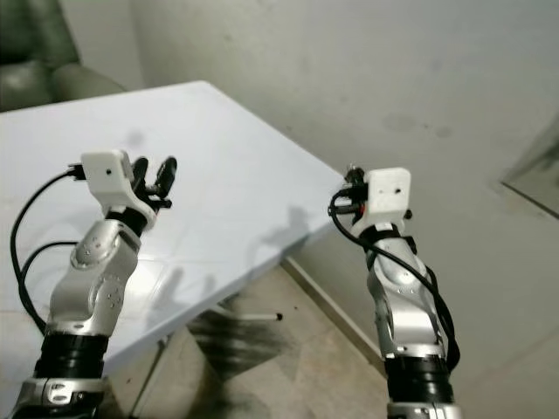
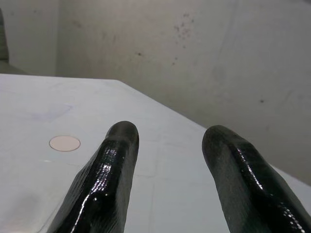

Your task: Hang keys on a hook

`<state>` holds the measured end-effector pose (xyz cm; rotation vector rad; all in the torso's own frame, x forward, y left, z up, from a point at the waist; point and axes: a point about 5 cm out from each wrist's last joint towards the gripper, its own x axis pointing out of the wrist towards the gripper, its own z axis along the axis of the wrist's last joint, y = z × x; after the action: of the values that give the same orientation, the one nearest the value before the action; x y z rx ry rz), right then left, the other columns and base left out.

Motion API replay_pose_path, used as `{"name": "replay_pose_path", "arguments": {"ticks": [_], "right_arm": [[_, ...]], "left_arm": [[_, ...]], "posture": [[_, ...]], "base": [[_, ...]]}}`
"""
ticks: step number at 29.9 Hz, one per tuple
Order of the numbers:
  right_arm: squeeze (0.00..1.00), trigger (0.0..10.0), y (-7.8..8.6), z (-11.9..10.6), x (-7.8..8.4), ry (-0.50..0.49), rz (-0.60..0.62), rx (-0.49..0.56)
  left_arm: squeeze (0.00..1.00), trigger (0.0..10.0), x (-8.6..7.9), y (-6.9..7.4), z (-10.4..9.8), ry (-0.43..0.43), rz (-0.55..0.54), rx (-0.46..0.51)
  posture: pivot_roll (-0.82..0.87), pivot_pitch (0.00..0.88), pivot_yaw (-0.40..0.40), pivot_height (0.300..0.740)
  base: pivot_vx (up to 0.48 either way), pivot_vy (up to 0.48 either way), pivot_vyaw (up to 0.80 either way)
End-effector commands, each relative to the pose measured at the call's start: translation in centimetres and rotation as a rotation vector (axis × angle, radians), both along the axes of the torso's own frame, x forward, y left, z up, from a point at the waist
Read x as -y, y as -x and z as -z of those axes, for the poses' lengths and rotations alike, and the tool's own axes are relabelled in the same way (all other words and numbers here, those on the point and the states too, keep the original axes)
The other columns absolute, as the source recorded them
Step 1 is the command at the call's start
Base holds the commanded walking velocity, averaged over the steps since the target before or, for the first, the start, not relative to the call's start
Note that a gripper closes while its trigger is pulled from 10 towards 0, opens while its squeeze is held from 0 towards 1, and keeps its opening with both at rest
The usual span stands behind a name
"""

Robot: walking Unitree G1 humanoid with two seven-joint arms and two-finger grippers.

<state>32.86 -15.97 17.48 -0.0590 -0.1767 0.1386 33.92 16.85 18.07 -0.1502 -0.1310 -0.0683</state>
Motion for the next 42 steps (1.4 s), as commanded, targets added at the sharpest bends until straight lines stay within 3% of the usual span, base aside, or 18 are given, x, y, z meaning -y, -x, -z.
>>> {"name": "replay_pose_path", "arguments": {"ticks": [1, 6, 36, 38, 42], "right_arm": [[0.0, 10.0, 0.0, -0.4, 0.8, 0.009, 0.023, 0.008], [0.0, 10.0, 0.0, -0.4, 0.7, 0.005, 0.024, 0.011], [0.0, 10.0, -0.1, -0.3, 0.5, 0.01, 0.021, -0.003], [0.0, 10.0, -0.1, -0.3, 0.5, 0.01, 0.018, 0.005], [0.0, 10.0, -0.1, -0.3, 0.4, 0.011, 0.018, 0.005]], "left_arm": [[0.0, 10.0, 0.8, 0.0, -0.1, -0.006, 0.022, -0.002], [0.0, 10.0, 0.9, 0.0, -0.1, 0.002, 0.033, -0.008], [0.0, 10.0, 0.8, 0.1, -0.1, 0.0, 0.035, -0.018], [0.0, 10.0, 2.3, 0.4, -0.3, -0.076, 0.123, 0.009], [0.0, 10.0, 4.1, 0.9, -0.3, -0.18, 0.195, 0.033]], "posture": [[0.01, 0.013, -0.074, 0.74], [0.01, 0.014, -0.074, 0.74], [0.02, 0.024, -0.075, 0.74], [0.02, 0.023, -0.078, 0.74], [0.02, 0.024, -0.079, 0.74]], "base": [[0.0, 0.0, -0.77], [0.0, 0.0, -0.77], [0.307, 0.0, -0.71], [0.0, 0.0, -0.76], [0.0, 0.0, -0.75]]}}
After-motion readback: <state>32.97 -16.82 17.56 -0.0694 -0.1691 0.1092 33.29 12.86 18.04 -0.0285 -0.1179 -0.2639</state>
